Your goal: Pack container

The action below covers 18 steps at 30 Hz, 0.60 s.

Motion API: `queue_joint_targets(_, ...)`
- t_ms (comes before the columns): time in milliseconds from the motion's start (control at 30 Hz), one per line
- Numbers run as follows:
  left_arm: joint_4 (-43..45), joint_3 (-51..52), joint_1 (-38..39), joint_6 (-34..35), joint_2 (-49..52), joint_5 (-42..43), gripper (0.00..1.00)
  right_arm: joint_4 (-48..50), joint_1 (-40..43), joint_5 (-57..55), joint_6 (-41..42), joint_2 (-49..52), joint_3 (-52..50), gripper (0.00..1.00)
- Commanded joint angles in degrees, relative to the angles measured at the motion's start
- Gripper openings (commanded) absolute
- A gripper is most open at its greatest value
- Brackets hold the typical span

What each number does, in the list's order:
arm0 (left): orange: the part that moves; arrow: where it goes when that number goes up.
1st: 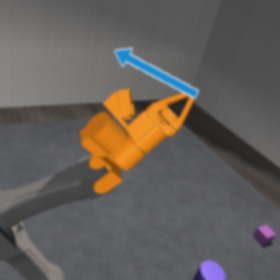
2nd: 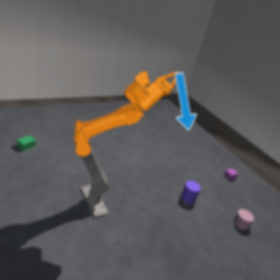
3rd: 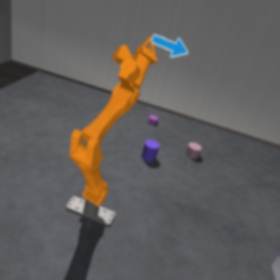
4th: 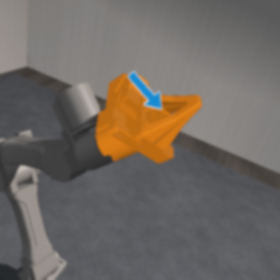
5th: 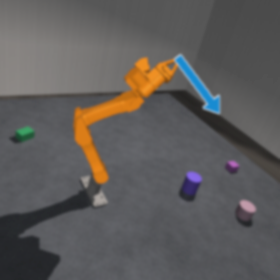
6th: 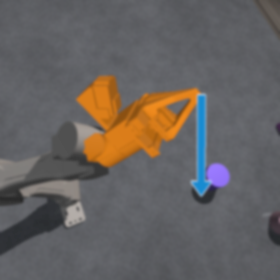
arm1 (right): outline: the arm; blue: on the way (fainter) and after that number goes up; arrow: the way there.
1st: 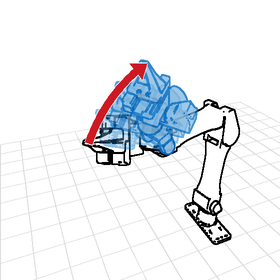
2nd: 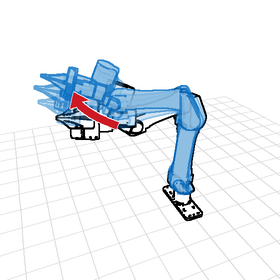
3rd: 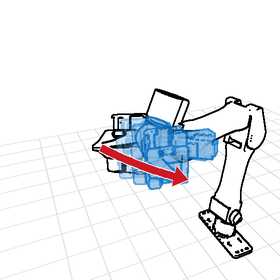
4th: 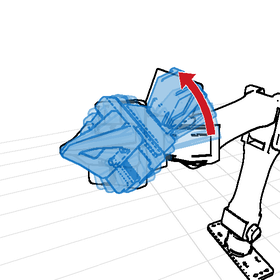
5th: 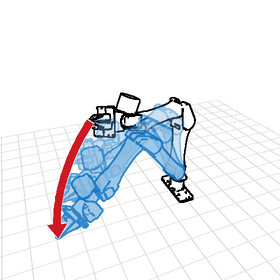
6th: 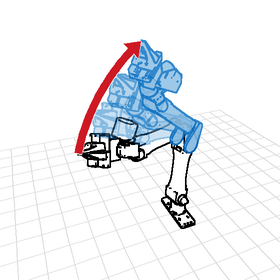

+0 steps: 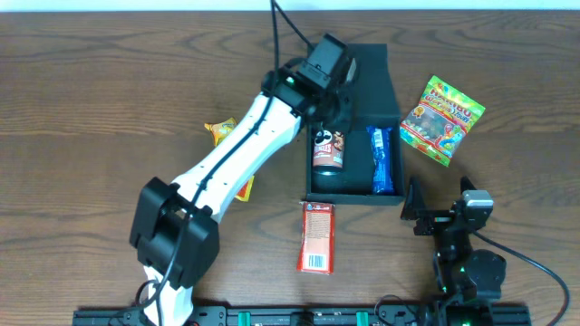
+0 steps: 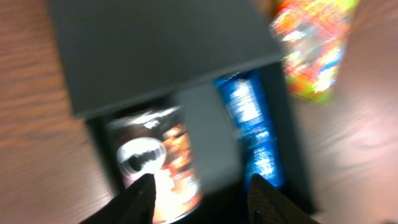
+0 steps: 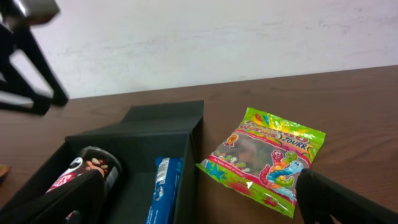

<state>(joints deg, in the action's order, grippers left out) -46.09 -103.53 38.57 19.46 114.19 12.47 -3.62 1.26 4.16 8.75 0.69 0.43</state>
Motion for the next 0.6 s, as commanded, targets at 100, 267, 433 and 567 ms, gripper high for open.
queue_joint_targets(100,-1.44,-0.11,2.97,-5.81,3.76,-15.87,0.54,-0.22,0.17,0.37,0.63,-0.35,-0.11,0.99)
queue_joint_targets(267,0.28,-0.11,3.23,-5.75,8.22,-14.91,0.50,-0.22,0.17,0.37,0.63,-0.35,-0.11,0.99)
queue_joint_targets(433,3.63,-0.11,3.21,-5.79,9.90,-14.99,0.46,-0.22,0.17,0.37,0.63,-0.35,-0.11,0.99)
queue_joint_targets(567,6.71,-0.11,3.13,-5.77,9.88,-16.06,0.45,-0.22,0.17,0.37,0.63,-0.35,-0.11,0.99)
